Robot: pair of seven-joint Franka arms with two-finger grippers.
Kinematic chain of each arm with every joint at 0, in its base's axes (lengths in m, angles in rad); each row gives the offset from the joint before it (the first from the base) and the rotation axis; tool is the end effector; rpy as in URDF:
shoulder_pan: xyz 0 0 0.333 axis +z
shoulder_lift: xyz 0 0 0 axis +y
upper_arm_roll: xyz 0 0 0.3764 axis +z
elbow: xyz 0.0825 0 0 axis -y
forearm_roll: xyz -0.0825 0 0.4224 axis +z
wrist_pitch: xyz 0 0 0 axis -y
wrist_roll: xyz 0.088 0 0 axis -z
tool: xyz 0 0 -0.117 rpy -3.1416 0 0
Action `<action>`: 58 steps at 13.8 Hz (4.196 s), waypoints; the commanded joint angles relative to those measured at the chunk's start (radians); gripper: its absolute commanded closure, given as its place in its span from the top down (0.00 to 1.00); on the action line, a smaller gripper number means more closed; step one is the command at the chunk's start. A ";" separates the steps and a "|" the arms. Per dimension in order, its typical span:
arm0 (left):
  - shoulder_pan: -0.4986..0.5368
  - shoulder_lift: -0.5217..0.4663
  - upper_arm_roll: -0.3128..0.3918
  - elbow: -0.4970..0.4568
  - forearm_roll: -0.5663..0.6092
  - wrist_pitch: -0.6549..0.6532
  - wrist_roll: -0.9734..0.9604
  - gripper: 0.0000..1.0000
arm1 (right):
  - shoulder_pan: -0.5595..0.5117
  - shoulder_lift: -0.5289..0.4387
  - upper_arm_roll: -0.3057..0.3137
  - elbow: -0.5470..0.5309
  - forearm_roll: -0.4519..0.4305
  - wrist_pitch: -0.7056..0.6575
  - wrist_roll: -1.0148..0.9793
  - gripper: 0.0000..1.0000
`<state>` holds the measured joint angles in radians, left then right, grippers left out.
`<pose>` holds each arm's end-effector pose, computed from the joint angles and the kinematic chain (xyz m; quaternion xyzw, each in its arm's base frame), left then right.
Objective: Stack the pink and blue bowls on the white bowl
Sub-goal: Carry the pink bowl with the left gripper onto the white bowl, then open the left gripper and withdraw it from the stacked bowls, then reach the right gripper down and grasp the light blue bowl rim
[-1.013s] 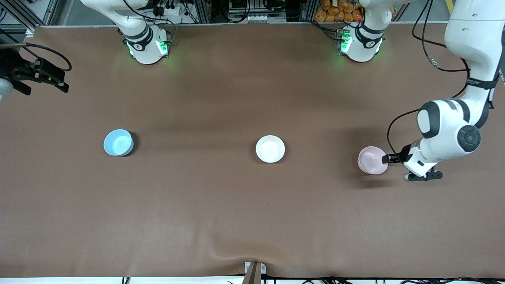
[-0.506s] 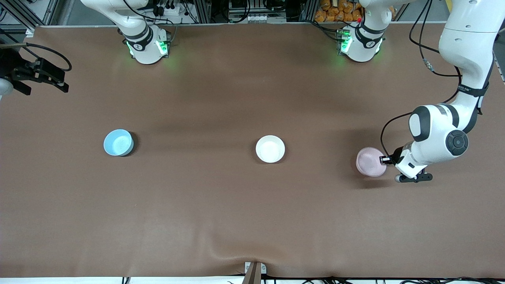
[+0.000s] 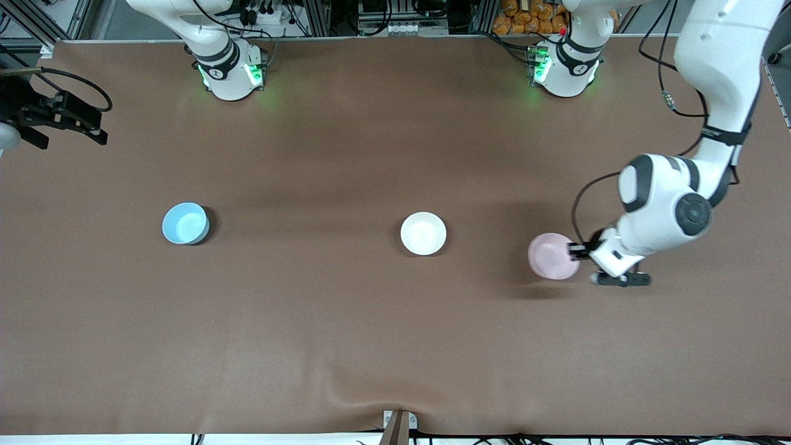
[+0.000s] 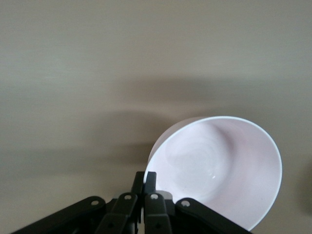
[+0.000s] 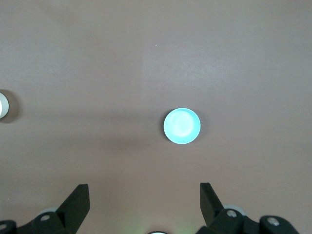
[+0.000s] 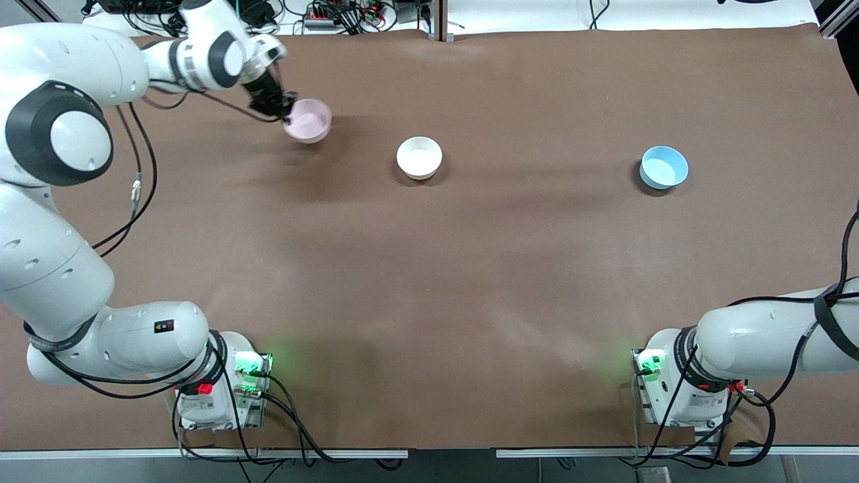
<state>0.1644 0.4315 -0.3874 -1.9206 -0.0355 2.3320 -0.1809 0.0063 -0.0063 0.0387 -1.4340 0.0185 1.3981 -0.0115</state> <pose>0.6638 -0.1339 0.3026 0.9957 0.0077 -0.0138 0.0911 0.5703 0.0282 0.7323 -0.9994 -0.0297 0.0150 0.0088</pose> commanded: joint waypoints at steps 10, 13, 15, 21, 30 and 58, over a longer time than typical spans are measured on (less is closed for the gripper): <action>-0.293 0.125 -0.097 0.155 -0.003 -0.031 -0.488 0.00 | -0.017 0.003 0.009 0.012 0.017 -0.010 0.008 1.00; -0.319 0.136 -0.093 0.155 -0.001 -0.030 -0.500 0.00 | -0.017 0.003 0.009 0.012 0.017 -0.010 0.008 1.00; -0.328 0.159 -0.093 0.155 0.015 -0.025 -0.502 0.00 | -0.017 0.003 0.009 0.012 0.017 -0.010 0.008 1.00; -0.344 0.211 -0.088 0.166 0.040 -0.004 -0.519 0.00 | -0.016 0.003 0.009 0.012 0.017 -0.010 0.008 1.00; -0.214 0.023 -0.060 0.224 0.147 -0.233 -0.500 1.00 | -0.016 0.005 0.009 0.014 0.017 -0.008 0.007 1.00; -0.148 -0.447 0.323 0.334 -0.007 -0.749 -0.003 1.00 | -0.249 0.203 0.003 -0.753 -0.026 0.865 -0.215 0.90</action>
<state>0.0237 0.0055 -0.0757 -1.5749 -0.0300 1.5889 -0.2030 -0.2209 0.2205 0.0301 -2.0990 -0.0079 2.1676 -0.1721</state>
